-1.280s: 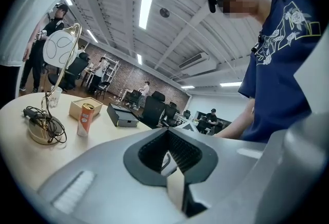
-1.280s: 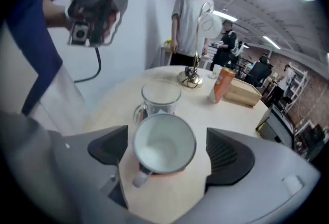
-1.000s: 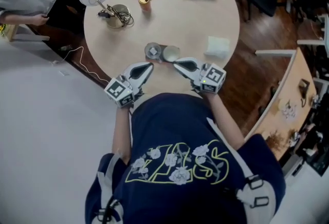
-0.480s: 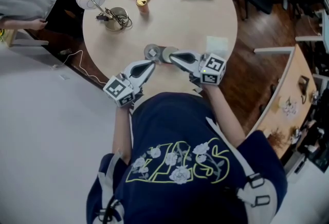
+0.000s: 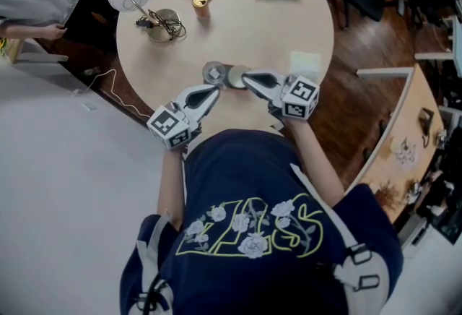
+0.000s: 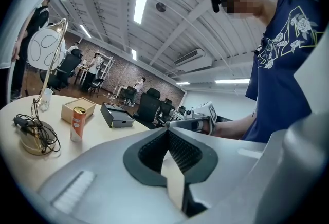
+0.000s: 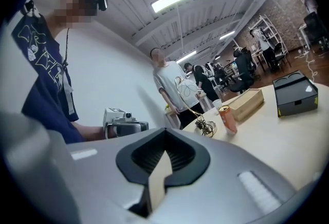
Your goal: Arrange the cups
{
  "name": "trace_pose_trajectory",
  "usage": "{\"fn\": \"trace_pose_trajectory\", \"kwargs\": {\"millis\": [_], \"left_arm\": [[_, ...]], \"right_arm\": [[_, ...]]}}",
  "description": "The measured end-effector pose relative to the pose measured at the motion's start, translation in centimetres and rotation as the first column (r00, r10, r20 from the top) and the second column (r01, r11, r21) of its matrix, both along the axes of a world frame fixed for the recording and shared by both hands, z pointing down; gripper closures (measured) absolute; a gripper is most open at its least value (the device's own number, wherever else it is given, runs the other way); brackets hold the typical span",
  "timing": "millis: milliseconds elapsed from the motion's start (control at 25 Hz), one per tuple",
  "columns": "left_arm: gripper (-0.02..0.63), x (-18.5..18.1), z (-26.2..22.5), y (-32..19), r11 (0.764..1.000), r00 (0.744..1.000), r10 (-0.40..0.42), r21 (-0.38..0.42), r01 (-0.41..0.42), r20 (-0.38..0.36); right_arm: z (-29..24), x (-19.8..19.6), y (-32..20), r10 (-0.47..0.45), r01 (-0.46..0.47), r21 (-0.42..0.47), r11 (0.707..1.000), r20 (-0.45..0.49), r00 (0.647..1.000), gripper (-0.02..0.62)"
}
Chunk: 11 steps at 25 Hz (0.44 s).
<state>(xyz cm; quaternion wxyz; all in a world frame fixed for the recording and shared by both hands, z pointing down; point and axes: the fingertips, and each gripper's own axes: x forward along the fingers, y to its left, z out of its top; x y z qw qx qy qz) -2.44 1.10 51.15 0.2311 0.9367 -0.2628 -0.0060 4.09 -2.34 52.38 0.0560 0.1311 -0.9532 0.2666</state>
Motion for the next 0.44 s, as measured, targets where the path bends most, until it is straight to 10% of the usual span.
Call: {"fn": "trace_pose_trajectory", "kwargs": {"millis": [440], "left_arm": [[0.603, -0.4, -0.8, -1.1, 1.000, 0.999, -0.016, 0.012, 0.017, -0.043]], "right_arm": [[1.4, 1.5, -0.8, 0.033, -0.032, 0.006, 0.999, -0.042, 0.999, 0.591]]}}
